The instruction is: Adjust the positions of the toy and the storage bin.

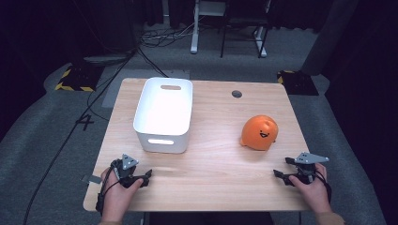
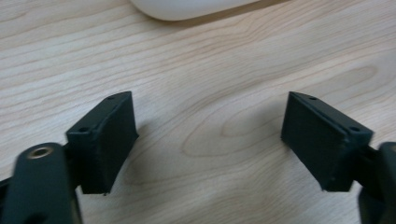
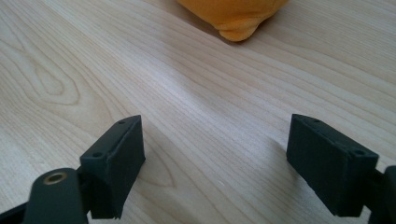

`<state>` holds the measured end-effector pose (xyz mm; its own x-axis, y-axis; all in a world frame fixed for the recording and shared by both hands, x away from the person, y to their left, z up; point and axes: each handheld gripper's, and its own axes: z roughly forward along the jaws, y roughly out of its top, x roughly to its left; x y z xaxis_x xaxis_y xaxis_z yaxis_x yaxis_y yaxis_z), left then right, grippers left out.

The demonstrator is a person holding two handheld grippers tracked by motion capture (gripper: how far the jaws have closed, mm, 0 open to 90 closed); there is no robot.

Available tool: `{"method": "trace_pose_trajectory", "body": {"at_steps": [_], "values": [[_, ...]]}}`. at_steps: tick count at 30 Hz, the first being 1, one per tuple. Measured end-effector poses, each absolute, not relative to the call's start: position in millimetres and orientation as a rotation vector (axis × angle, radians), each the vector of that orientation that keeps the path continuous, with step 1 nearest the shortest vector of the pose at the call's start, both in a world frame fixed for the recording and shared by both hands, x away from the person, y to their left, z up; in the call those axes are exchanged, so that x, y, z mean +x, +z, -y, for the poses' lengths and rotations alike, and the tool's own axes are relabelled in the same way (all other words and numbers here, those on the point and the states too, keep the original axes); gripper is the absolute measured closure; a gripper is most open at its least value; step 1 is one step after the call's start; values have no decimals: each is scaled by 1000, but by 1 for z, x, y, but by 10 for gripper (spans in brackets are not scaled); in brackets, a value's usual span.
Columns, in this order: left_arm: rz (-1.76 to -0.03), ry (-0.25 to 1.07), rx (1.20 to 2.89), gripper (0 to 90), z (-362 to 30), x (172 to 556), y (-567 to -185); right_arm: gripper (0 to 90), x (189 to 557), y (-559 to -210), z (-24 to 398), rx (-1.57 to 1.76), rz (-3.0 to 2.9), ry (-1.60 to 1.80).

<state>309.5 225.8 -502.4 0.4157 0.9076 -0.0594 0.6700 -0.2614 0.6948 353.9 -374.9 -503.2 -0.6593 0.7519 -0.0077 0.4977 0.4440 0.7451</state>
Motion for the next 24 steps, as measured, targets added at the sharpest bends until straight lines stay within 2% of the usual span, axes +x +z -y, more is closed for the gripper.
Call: {"method": "trace_pose_trajectory", "body": {"at_steps": [6, 13, 24], "values": [[-1317, 461, 2020, 222, -226, 311, -496, 194, 354, -503, 375, 1066, -2362, 1052], [-1247, 439, 1957, 222, -235, 312, -469, 194, 354, -503, 375, 1066, -2363, 1052], [-1169, 501, 1922, 223, -249, 322, -432, 194, 354, -503, 375, 1066, -2363, 1052]]}}
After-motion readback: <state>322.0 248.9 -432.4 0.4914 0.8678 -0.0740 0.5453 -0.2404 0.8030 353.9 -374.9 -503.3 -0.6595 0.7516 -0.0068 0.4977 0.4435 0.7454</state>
